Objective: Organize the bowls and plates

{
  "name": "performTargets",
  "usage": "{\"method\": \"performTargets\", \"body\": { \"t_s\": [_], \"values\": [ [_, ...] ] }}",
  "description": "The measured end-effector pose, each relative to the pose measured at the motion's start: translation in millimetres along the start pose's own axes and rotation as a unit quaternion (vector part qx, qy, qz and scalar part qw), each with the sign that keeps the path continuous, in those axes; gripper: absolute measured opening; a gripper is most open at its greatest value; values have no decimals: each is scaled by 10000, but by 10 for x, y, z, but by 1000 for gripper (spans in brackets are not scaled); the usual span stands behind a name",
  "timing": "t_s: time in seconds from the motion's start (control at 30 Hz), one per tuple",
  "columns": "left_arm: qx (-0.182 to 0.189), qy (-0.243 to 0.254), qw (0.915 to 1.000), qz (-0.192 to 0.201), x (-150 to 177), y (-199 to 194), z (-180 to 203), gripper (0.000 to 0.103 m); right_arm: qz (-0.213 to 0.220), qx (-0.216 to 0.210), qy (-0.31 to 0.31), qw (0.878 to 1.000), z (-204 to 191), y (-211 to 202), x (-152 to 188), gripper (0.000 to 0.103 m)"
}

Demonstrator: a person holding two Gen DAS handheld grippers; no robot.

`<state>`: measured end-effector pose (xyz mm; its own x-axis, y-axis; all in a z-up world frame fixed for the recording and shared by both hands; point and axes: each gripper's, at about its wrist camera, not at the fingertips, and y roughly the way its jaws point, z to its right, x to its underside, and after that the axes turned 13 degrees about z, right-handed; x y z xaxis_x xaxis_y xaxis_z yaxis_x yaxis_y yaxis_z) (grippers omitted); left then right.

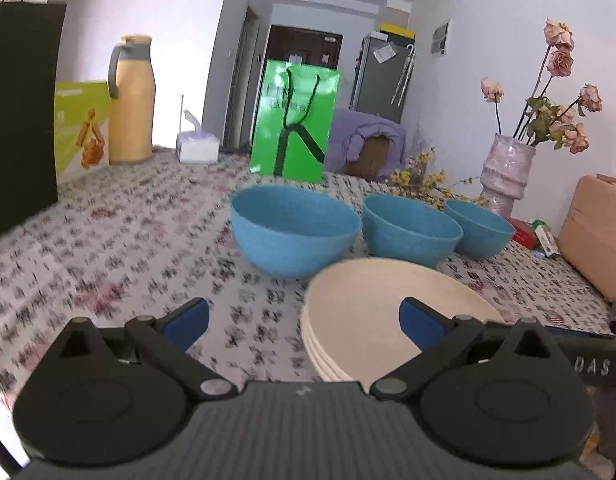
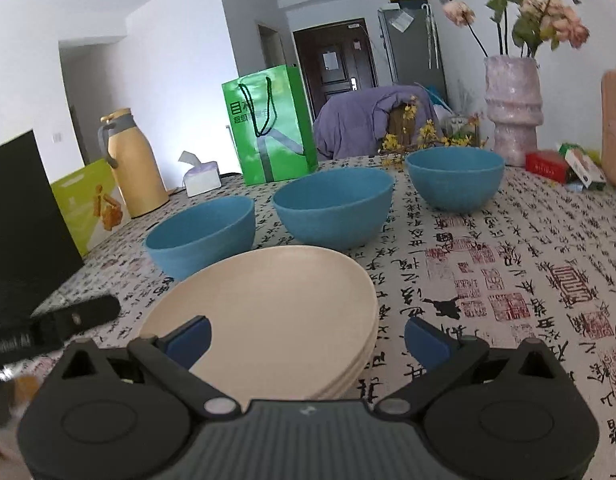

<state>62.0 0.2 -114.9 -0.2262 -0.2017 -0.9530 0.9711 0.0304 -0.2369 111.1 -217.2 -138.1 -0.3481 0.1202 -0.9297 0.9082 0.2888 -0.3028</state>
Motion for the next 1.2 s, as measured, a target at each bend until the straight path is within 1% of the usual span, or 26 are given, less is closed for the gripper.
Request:
{"method": "performTargets", "body": {
  "t_s": [0.2, 0.37, 0.53, 0.67, 0.83, 1.0, 1.1, 1.2],
  "values": [
    [-290, -232, 9992, -127, 73, 30, 47, 103, 204, -44, 346, 9992, 207, -56, -62, 103],
    [-466, -393, 9981, -7, 38, 25, 19, 103, 277, -246, 444, 9983, 282, -55, -87, 103],
    [-349, -536, 9979, 127, 20, 17, -3, 103, 400, -356, 526, 9972, 310, -48, -107, 103],
    [-258, -712, 9971, 97, 26, 38, -29, 103, 279, -332, 583, 9974, 323, 10, -100, 103],
    [-258, -683, 9973, 39, 37, 54, -10, 103, 173, -309, 635, 9974, 335, 58, -74, 103],
    [-287, -794, 9964, 61, 56, 47, -67, 103, 167, -329, 612, 9974, 324, 88, -69, 103],
    [-327, -761, 9965, 129, 62, 40, -114, 103, 224, -383, 491, 9978, 305, 122, -90, 103],
    [-373, -754, 9963, 183, 37, 72, -195, 103, 369, -516, 47, 9980, 205, 142, -156, 103]
  ]
}}
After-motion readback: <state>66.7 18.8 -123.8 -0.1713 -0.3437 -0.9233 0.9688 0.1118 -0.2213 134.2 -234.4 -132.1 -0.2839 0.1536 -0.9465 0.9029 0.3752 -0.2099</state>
